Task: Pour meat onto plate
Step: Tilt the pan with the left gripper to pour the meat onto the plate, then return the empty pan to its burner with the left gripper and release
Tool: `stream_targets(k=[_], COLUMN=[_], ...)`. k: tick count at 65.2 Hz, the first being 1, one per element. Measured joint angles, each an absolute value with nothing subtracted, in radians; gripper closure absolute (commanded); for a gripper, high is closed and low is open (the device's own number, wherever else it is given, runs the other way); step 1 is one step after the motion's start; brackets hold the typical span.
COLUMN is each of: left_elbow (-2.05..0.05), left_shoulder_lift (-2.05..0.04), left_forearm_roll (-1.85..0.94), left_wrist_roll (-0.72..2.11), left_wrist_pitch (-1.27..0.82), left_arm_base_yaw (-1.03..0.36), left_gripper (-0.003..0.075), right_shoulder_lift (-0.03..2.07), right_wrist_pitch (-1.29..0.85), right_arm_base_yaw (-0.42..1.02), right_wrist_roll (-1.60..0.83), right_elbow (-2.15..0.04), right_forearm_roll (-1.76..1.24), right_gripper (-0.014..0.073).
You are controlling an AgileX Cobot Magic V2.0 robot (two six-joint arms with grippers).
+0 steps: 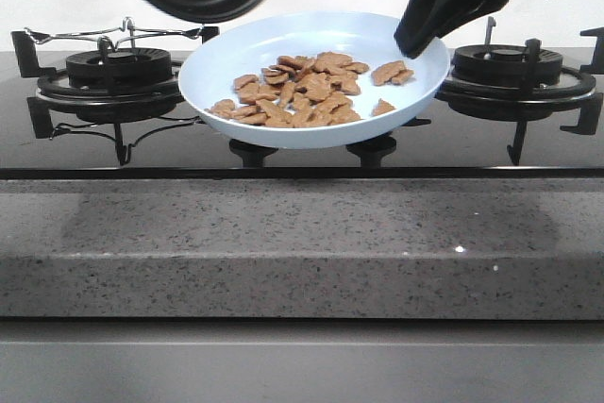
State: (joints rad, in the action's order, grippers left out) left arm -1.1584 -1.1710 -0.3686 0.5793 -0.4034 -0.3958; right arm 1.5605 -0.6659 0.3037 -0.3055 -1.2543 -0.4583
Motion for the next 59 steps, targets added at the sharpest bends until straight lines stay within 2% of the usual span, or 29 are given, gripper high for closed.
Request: stream_targets(k=[19,39,59], left_elbow=[-1.27,-1.351,-1.359], left_shoulder_lift=[-1.209,-1.361,-1.493], left_forearm_roll=[-0.562,-0.774,-0.996], left_wrist_roll=[0.576,0.576,0.576], left_wrist_pitch=[-0.536,-0.673,-0.723], left_arm_base_yaw=[-0.166,-0.016,0.125], left_gripper=[0.0741,0.0741,0.0741], right_shoulder_lift=[1.56,1.56,1.56], right_wrist_pitch=[-0.666,-0.666,-0.666], right_arm_base_yaw=[0.304,0.304,0.304], right_wrist_roll=[-0.306,-0.306,-0.306], right_elbow=[-1.254,-1.254,-1.254], right_forearm_roll=[-0.458,-0.458,-0.458], right_gripper=[0.0663,0.0663,0.0663])
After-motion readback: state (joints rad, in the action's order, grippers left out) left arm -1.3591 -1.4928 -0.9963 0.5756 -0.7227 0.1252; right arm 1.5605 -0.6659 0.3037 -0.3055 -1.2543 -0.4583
